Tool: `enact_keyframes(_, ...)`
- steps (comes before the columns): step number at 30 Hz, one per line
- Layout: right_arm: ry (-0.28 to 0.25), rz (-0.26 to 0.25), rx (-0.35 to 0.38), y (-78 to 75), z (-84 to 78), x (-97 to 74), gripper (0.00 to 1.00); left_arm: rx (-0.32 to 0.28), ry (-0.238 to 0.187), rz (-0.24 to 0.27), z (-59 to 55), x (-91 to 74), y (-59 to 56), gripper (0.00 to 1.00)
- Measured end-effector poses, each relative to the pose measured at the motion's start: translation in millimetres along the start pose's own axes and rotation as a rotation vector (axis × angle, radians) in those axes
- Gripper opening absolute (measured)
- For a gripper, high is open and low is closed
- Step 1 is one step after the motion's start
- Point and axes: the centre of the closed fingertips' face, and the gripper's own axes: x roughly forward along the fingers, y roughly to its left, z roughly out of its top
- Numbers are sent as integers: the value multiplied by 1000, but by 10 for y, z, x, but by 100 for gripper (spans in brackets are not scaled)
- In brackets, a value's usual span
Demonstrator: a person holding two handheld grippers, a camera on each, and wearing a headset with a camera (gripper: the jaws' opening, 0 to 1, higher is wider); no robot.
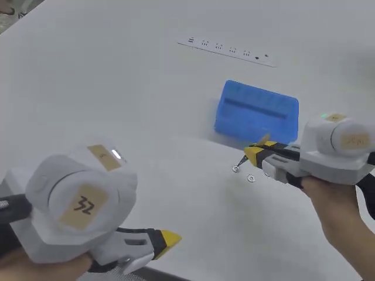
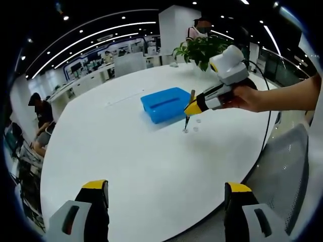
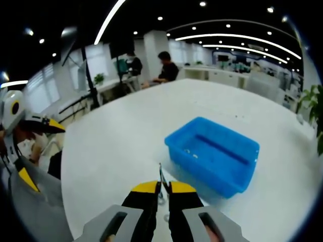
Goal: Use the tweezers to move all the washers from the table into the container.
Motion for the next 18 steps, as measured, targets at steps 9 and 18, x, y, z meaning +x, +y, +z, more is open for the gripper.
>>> enact_keyframes(9,-9,2,25,25,12,-2,3,2,5,4,-8,-8,11,97)
enact_keyframes(18,-3,2,27,38,-26,-9,3,8,4,-1,2,-3,-8,97)
